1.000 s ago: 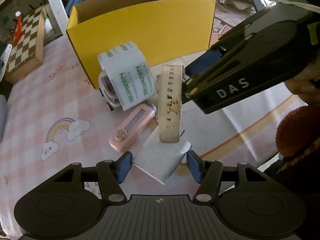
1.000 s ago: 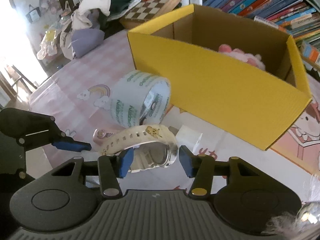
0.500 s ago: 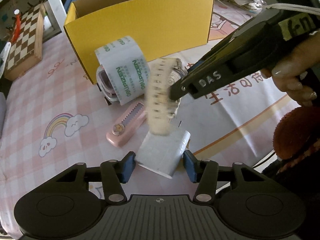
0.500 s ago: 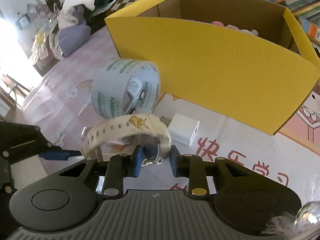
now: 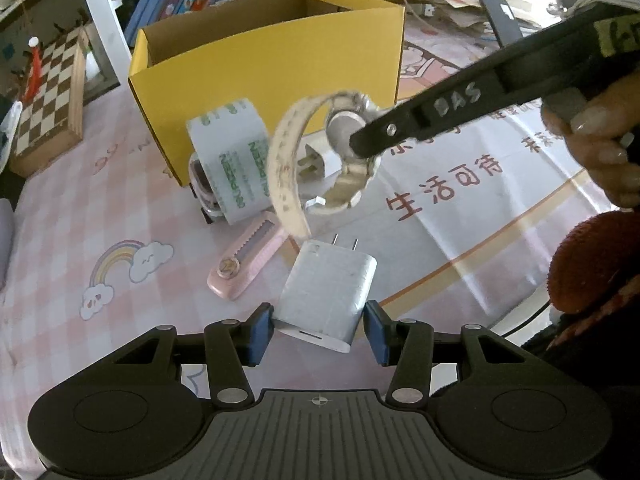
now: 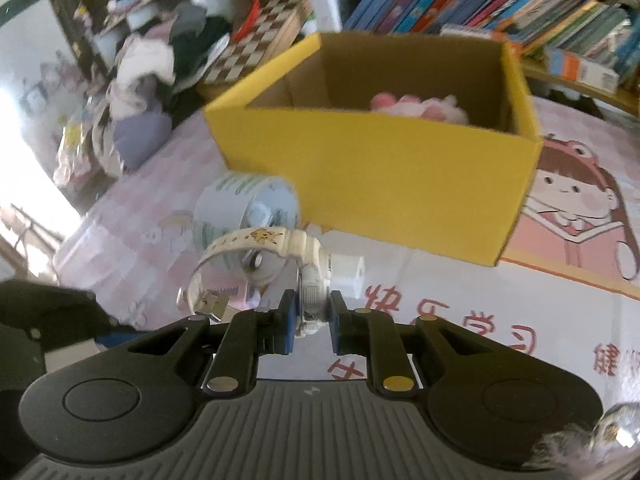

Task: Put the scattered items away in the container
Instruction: 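Grasp the white watch with the right tool while the left tool grasps the white charger, then lift and carry the watch and charger over the yellow box with both tools, then lower the watch into the box with the right tool while the left tool holds the charger above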

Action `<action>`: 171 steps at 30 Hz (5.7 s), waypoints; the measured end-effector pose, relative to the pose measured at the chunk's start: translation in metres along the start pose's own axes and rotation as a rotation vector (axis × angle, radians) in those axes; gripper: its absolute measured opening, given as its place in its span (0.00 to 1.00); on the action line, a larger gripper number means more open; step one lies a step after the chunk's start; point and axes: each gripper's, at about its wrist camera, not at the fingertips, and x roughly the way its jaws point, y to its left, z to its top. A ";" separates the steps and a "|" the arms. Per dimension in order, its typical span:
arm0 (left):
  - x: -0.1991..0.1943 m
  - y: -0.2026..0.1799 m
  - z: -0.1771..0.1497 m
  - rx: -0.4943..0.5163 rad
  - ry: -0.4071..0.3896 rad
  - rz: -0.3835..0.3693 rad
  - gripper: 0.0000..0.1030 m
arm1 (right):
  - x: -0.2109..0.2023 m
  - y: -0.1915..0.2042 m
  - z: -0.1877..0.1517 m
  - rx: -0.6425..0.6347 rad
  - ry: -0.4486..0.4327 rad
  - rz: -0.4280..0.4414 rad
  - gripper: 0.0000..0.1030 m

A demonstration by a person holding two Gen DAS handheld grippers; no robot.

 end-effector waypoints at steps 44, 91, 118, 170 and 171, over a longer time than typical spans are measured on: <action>-0.061 0.033 0.083 0.114 -0.378 0.202 0.46 | -0.083 -0.044 0.096 -0.012 -0.323 -0.118 0.03; -0.067 0.033 0.064 -0.050 -0.353 0.175 0.46 | 0.027 -0.024 -0.001 -0.129 0.233 -0.158 0.59; -0.068 0.040 0.104 0.056 -0.416 0.175 0.46 | -0.090 -0.031 0.080 -0.053 -0.127 -0.029 0.58; 0.097 0.091 0.228 0.285 -0.026 0.178 0.53 | 0.132 -0.063 0.205 -0.472 0.135 -0.136 0.66; 0.094 0.089 0.228 0.294 -0.036 0.189 0.54 | 0.130 -0.063 0.205 -0.475 0.123 -0.141 0.68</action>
